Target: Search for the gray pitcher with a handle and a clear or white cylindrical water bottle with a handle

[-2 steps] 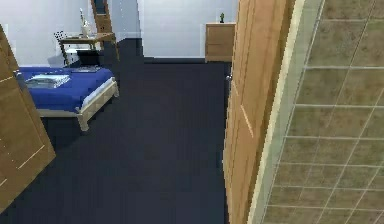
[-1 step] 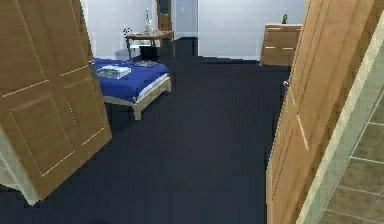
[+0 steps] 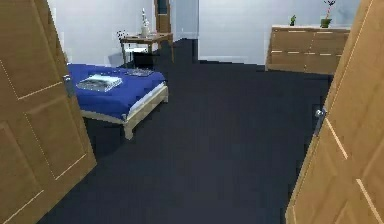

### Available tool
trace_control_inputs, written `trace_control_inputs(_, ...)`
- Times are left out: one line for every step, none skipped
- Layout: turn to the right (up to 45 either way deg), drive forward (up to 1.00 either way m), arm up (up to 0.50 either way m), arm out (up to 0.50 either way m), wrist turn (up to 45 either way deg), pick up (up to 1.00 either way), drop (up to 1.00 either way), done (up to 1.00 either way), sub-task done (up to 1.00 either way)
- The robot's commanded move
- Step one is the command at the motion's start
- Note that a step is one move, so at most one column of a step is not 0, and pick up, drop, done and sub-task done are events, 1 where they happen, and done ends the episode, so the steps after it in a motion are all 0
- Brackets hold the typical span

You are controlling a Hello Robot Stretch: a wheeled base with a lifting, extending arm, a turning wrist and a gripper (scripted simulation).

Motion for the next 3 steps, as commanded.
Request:
trace_control_inputs(3.0, 0.0, 0.0, 0.0, 0.0, 0.0, 0.0, 0.0, 0.0)
trace_control_inputs(0.0, 1.0, 0.0, 0.0, 0.0, 0.0, 0.0, 0.0, 0.0)
trace_control_inputs(3.0, 0.0, 0.0, 0.0, 0.0, 0.0, 0.0, 0.0, 0.0)
